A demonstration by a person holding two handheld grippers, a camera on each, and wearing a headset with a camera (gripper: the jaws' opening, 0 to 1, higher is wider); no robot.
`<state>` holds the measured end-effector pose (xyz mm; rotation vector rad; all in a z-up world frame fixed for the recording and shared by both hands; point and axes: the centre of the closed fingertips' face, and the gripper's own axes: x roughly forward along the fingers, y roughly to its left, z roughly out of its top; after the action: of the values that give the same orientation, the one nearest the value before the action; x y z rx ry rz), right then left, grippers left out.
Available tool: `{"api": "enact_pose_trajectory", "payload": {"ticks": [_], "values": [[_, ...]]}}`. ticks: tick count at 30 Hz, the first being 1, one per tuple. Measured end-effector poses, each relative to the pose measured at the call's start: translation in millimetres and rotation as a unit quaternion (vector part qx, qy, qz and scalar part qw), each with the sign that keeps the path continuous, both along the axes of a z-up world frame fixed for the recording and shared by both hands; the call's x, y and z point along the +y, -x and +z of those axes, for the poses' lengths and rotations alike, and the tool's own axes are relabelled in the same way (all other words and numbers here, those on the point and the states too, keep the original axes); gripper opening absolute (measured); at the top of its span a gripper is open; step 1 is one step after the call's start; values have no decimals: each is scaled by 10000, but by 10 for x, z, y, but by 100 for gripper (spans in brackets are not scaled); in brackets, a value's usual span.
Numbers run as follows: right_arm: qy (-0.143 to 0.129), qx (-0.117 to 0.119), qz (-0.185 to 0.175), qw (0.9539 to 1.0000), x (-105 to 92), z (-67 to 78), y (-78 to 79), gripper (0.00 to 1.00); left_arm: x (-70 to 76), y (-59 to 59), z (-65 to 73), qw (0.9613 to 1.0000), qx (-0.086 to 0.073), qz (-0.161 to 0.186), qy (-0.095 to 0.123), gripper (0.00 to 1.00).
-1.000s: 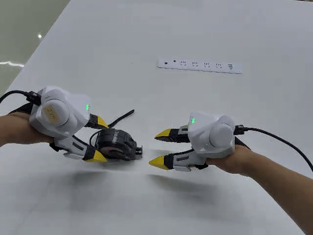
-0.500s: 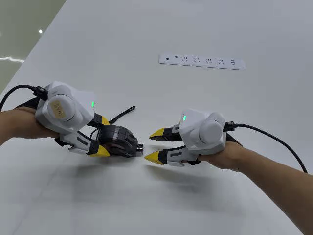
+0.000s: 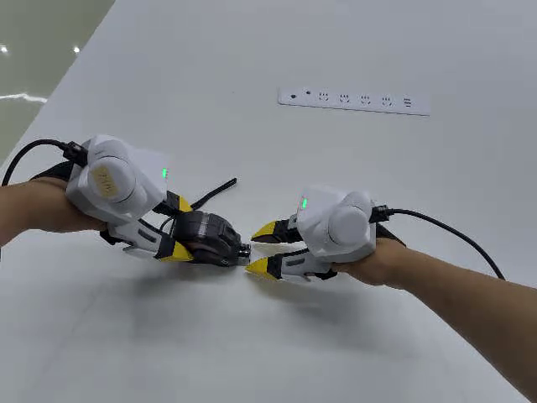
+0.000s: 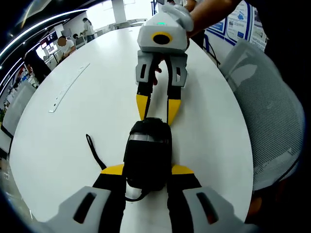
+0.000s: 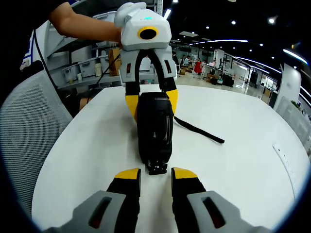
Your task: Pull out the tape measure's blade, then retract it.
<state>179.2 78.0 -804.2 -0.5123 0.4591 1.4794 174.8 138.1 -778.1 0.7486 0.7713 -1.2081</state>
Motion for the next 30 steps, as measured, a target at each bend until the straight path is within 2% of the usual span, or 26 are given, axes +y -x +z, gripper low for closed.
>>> {"api": "enact_pose_trajectory", "payload": {"ticks": [11,19,23,30], "values": [[75,-24,67,9999,50,-42,-8,17,-7,13,4,10000,20,45,-2,27],[96,8,128,9999,96,-60,-13,16,4,13,1,10000,48,-26,-40,27],[58,50,6,10000,95,-56,-21,15,13,7,-3,10000,48,64,-35,27],[145,62,51,9999,96,-61,-28,13,12,1,0,9999,28,146,6,26]]}}
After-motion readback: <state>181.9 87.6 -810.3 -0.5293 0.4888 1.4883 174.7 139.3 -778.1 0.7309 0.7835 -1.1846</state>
